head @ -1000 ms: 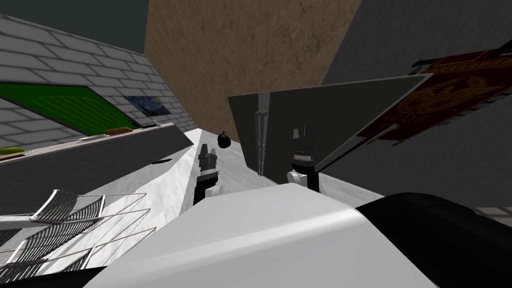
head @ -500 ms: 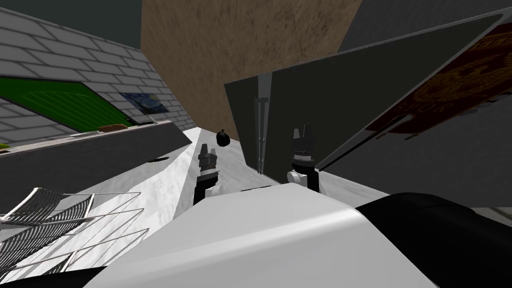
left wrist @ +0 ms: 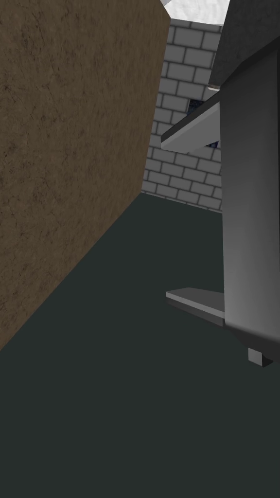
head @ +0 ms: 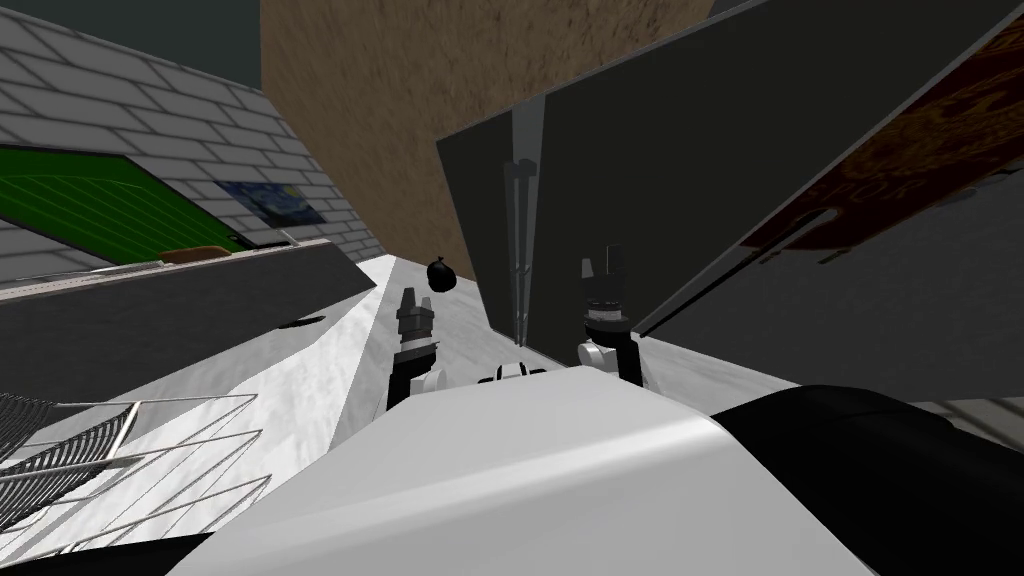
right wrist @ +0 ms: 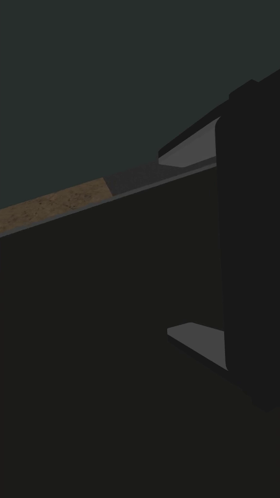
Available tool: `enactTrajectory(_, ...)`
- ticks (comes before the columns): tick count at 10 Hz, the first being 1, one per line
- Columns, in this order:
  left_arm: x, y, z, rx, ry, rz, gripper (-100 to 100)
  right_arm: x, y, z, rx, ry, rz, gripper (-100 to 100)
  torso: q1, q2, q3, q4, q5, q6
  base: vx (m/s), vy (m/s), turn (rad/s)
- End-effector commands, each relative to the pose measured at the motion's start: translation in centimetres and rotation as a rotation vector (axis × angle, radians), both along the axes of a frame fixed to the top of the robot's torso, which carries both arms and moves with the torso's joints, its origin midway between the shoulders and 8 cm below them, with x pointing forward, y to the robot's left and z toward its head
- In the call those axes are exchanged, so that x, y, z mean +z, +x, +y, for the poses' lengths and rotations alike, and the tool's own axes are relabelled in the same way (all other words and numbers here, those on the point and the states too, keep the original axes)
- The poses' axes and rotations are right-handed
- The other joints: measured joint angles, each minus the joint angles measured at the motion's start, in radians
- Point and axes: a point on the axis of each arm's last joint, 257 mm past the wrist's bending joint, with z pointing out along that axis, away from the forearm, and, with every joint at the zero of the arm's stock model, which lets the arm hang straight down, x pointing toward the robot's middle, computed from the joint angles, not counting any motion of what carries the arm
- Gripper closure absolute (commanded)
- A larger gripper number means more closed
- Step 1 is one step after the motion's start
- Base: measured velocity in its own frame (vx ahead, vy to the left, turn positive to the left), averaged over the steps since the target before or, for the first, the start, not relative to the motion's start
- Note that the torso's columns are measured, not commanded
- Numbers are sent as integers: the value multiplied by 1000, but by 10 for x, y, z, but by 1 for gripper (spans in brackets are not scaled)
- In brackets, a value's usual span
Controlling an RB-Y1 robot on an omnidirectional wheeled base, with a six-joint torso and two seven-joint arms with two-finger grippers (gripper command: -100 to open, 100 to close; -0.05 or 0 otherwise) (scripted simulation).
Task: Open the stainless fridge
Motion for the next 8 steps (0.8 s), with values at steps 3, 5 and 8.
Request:
enactTrajectory(3,0,0,0,0,0,0,0,3,7,10,26,-121,17,-100,-1,2,0,2,0,0,67,44,-112)
enactTrajectory(5,0,0,0,0,0,0,0,5,10,14,35,-174,20,-100,-1,3,1,2,0,0,62,52,-90)
enactTrajectory(8,0,0,0,0,0,0,0,11,16,18,39,-272,19,-100,-2,4,1,2,-1,0,67,44,-116)
